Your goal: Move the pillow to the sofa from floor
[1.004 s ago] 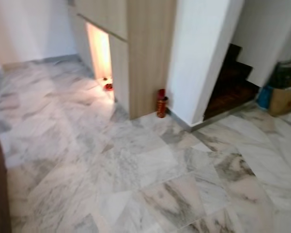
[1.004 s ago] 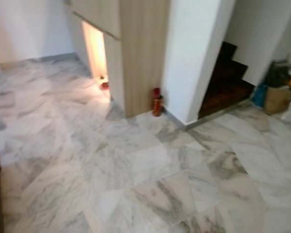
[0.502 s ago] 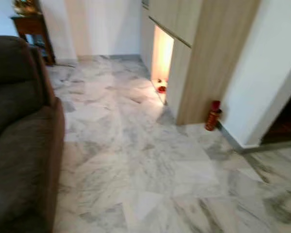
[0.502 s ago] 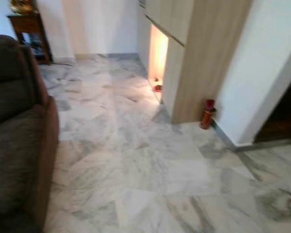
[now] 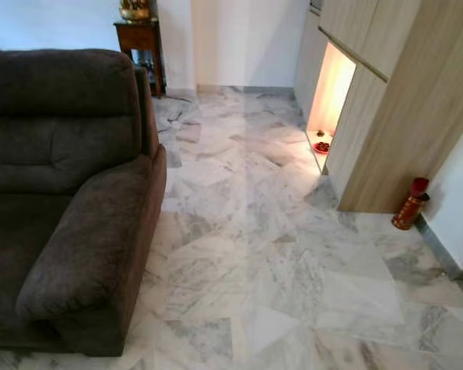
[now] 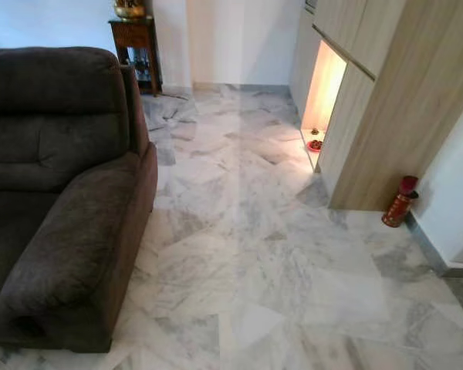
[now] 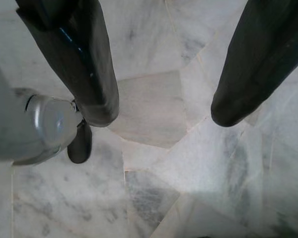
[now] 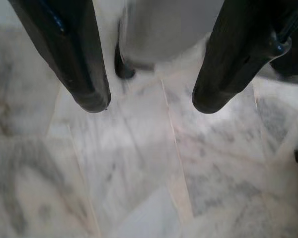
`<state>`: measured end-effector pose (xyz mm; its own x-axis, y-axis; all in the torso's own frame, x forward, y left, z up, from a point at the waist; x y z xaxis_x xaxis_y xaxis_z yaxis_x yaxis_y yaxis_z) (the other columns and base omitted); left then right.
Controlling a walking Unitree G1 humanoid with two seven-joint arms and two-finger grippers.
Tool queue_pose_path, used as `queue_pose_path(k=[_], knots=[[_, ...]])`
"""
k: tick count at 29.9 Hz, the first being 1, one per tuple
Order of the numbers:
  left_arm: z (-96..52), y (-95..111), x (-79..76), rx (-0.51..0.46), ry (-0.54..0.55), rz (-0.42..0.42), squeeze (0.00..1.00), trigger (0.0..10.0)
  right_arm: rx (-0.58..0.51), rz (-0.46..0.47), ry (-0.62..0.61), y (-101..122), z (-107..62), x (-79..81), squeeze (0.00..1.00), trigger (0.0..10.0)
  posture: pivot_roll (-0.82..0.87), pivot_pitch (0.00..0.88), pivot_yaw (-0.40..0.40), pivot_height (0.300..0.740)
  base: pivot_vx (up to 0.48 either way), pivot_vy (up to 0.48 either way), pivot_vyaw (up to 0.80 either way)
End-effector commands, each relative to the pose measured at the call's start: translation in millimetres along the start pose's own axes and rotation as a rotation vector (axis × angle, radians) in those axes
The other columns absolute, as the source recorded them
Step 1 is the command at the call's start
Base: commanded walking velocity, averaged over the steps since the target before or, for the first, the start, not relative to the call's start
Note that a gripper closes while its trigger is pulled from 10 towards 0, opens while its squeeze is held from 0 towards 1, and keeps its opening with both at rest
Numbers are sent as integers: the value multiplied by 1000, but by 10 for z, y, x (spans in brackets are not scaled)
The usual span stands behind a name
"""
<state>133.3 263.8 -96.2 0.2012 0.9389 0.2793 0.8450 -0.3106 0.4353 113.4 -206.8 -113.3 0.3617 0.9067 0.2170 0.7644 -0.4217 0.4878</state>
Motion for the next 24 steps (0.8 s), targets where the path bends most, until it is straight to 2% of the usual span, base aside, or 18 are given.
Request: queue_pose_path(k=[1,5,17,24], knots=[[-7,-33,1,11,1,8,0,10000,3,6,4,4,9,24,0,10000,57,18,18,740,0,0,0],[-7,-44,-12,16,0,6,0,10000,-3,-5,6,13,13,35,0,10000,59,18,17,740,0,0,219],[-14,-76,-7,28,2,1,0,10000,6,7,6,-8,13,43,0,10000,61,18,25,740,0,0,795],[-25,-102,27,28,7,-6,0,10000,-6,49,-5,5,13,30,0,10000,60,18,30,740,0,0,0]])
Point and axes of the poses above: a point about 5 cm out from each wrist's last joint towards the gripper, its own z axis pointing out of the wrist towards the gripper, its own y axis along the axis of the wrist's last joint, x = y × z, the point moved 1 cm from there along z, pointing out of the wrist towards the gripper, and after that the axes turned 15 degrees about z, right-handed, at the moved point
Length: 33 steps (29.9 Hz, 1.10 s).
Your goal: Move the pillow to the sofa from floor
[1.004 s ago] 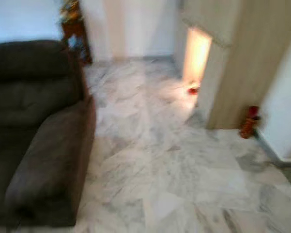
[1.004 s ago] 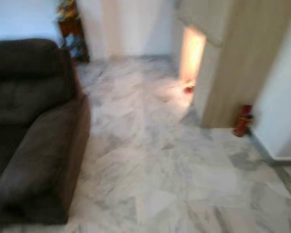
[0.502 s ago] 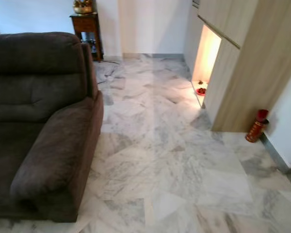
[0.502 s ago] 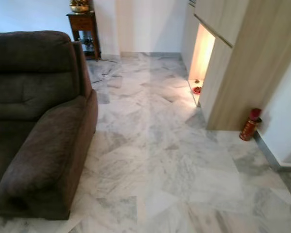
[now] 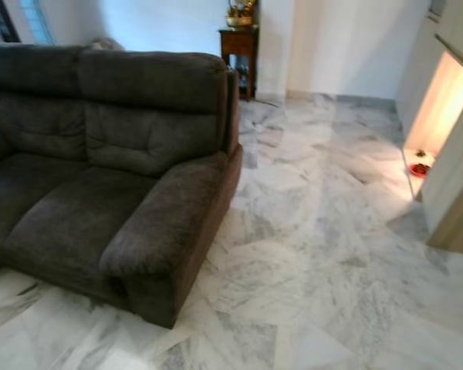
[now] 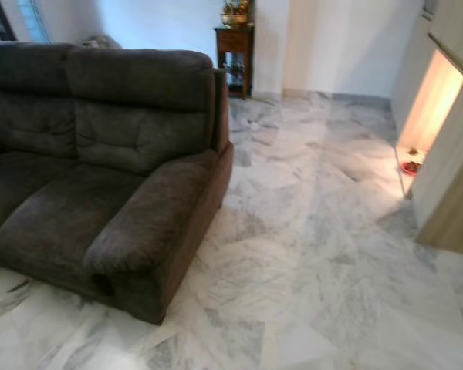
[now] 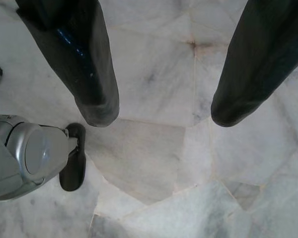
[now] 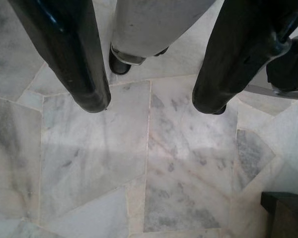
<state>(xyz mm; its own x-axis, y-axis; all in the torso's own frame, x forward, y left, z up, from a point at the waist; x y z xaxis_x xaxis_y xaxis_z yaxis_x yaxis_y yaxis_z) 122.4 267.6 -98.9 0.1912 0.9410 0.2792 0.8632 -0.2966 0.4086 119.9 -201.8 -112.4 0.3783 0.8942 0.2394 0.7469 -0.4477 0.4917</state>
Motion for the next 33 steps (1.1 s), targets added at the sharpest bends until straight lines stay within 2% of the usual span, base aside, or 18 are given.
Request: queue_pose_path(k=[1,8,33], knots=[[-1,6,27,-3,3,2,0,10000,4,25,-15,-23,-14,-40,0,10000,60,17,30,740,0,0,0],[-7,-19,54,10,-2,-21,0,10000,2,28,-15,-14,-8,-29,0,10000,62,19,30,740,0,39,0],[38,99,-142,2,-24,-11,0,10000,-6,45,-4,-13,1,12,0,10000,64,23,35,740,0,403,0]])
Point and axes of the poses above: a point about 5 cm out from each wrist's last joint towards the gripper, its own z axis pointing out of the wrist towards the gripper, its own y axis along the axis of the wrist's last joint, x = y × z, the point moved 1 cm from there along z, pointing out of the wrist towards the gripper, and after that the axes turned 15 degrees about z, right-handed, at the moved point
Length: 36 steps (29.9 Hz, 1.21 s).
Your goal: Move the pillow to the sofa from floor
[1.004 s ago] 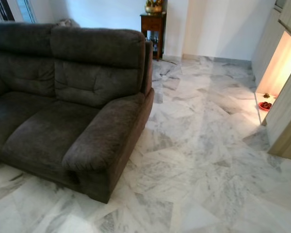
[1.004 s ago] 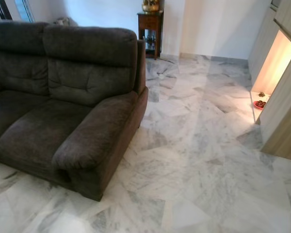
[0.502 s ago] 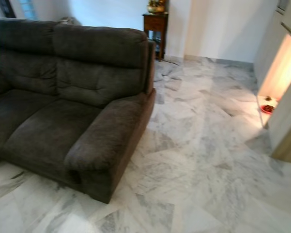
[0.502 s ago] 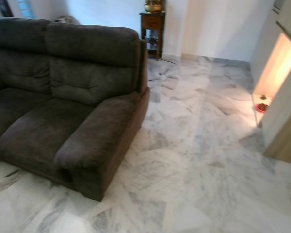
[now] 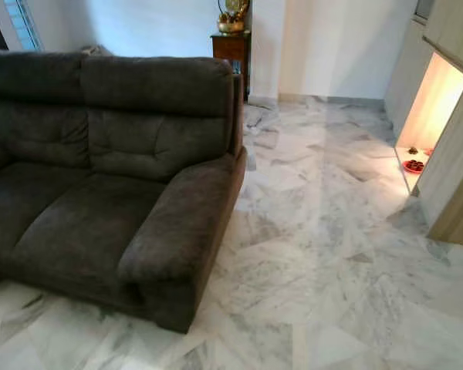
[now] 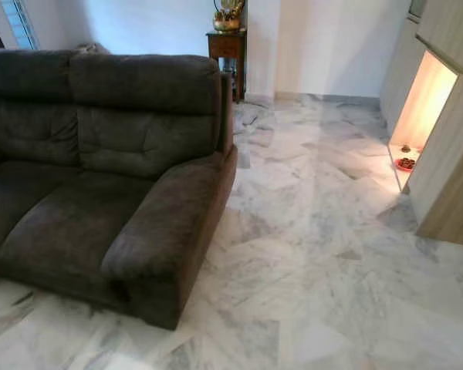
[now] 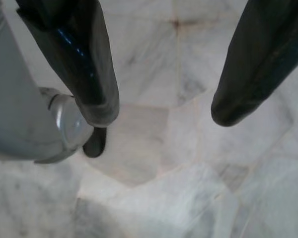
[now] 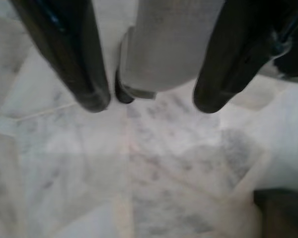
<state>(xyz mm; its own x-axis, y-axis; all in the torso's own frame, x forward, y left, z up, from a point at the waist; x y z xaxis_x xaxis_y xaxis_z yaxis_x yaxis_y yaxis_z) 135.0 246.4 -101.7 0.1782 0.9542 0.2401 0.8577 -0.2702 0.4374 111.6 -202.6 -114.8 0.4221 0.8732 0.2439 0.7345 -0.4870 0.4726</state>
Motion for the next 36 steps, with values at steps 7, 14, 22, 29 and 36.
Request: queue_pose_path(k=[7,14,22,29,36], knots=[[-9,-52,27,26,7,15,0,10000,-13,2,17,44,23,61,0,10000,64,25,36,740,0,359,0],[-19,-78,52,25,9,11,0,10000,-8,-2,3,41,22,45,0,10000,63,25,35,740,0,458,0],[-37,-101,143,20,15,10,0,10000,-7,5,-2,47,21,30,0,10000,63,25,33,740,0,451,0],[-21,-43,125,10,12,7,0,10000,-2,-2,-1,43,26,46,0,10000,66,25,34,740,0,441,0],[-15,-19,117,5,10,10,0,10000,-10,5,1,48,28,60,0,10000,62,20,38,740,0,443,0]])
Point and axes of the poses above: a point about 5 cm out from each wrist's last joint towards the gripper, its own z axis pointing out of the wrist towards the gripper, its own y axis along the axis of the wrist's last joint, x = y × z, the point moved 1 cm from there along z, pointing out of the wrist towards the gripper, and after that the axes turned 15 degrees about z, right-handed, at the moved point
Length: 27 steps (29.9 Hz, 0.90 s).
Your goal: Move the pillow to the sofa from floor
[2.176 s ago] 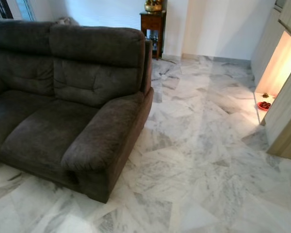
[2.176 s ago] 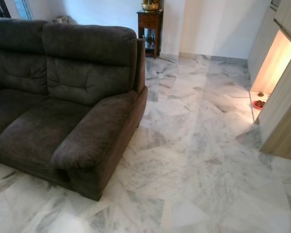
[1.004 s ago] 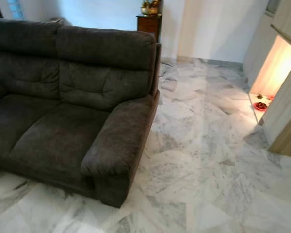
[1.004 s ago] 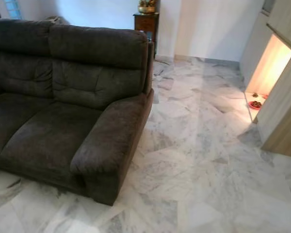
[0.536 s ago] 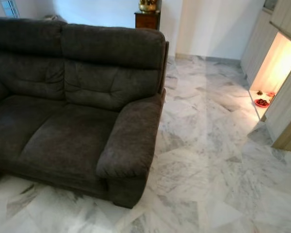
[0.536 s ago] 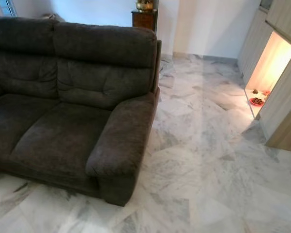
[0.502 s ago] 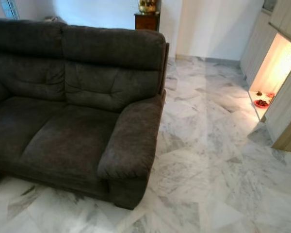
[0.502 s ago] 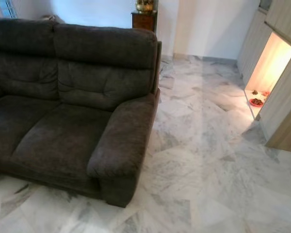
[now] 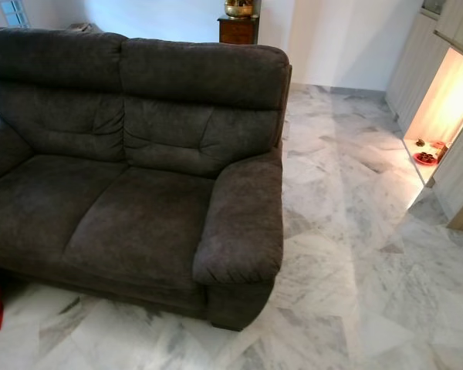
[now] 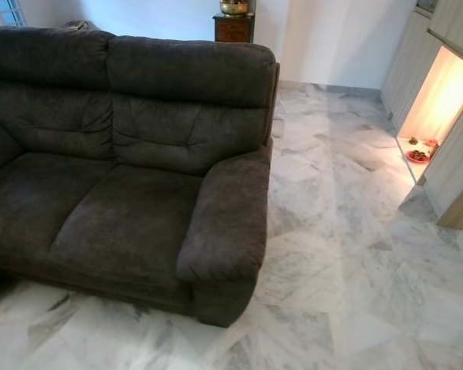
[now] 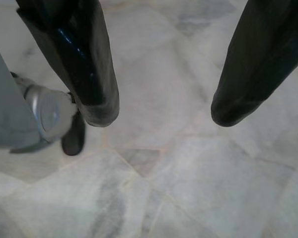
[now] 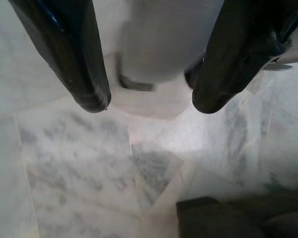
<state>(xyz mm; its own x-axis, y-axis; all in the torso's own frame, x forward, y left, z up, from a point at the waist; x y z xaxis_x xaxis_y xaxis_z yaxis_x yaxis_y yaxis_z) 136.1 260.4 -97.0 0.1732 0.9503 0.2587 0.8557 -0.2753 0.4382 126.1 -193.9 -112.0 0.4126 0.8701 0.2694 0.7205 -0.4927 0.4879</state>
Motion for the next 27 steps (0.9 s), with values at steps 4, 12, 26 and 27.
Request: queue_pose_path(k=[4,12,26,27], knots=[[1,-16,-30,8,-9,7,0,10000,10,-14,-27,-22,-25,-85,0,10000,63,15,38,740,0,442,0],[-25,-100,29,25,-3,7,0,10000,3,-6,-31,-10,-21,-81,0,10000,63,6,39,740,0,444,0],[-34,-142,17,39,-9,20,0,10000,-10,-18,-21,20,-13,-60,0,10000,70,0,37,740,0,442,0],[-32,-139,12,37,-10,21,0,10000,-12,-18,-20,22,-12,-55,0,10000,70,0,36,740,0,442,0]])
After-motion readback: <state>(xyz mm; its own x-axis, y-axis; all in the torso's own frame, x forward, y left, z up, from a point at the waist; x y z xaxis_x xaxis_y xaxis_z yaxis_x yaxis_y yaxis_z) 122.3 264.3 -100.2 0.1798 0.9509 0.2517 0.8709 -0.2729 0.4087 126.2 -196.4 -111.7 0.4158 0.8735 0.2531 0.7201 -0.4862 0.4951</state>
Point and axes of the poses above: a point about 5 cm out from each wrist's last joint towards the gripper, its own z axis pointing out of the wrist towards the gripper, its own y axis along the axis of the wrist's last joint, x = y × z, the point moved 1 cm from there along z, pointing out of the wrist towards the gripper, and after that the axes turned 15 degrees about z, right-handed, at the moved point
